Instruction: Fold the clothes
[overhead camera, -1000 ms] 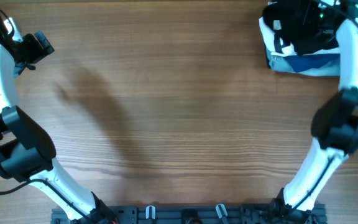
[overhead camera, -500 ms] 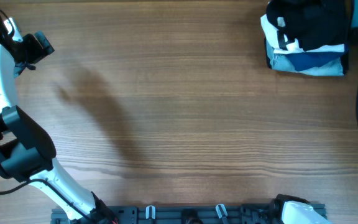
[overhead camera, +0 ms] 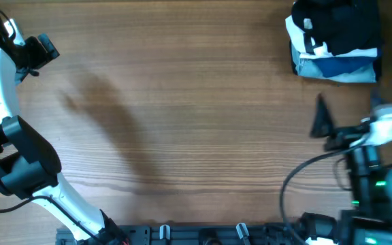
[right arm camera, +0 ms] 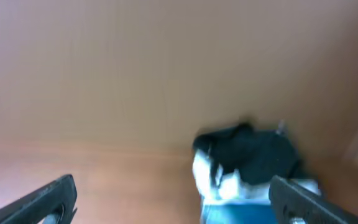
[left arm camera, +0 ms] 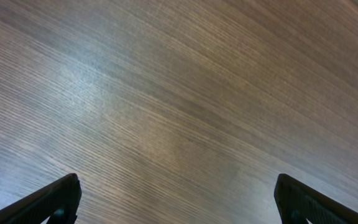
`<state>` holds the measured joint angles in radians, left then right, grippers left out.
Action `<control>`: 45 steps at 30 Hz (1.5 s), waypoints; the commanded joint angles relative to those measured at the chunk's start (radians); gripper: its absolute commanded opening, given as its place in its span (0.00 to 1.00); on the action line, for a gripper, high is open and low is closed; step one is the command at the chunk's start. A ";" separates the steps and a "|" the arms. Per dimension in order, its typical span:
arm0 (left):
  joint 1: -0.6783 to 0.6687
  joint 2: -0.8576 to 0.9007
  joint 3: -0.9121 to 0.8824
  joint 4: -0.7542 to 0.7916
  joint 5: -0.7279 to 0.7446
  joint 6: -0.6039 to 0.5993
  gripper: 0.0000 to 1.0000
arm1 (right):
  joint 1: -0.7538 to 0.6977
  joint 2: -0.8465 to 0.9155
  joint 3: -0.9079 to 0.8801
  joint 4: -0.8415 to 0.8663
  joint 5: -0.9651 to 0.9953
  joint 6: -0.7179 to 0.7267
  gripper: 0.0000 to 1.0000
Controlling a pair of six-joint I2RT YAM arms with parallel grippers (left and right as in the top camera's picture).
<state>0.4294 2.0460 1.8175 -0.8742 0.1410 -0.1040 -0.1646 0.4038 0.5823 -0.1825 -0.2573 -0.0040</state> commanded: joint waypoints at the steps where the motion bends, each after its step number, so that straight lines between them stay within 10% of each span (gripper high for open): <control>1: 0.005 0.011 0.014 0.003 0.008 -0.010 1.00 | 0.037 -0.132 -0.226 0.117 0.039 0.065 1.00; 18: 0.005 0.011 0.014 0.003 0.008 -0.010 1.00 | 0.037 -0.401 -0.579 0.191 0.172 0.162 1.00; 45: -0.008 -0.195 0.014 -0.032 -0.007 -0.010 1.00 | 0.037 -0.373 -0.577 0.188 0.172 0.163 1.00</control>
<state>0.4328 2.0228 1.8172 -0.8749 0.1398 -0.1040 -0.1314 0.0250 0.0097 -0.0010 -0.0998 0.1390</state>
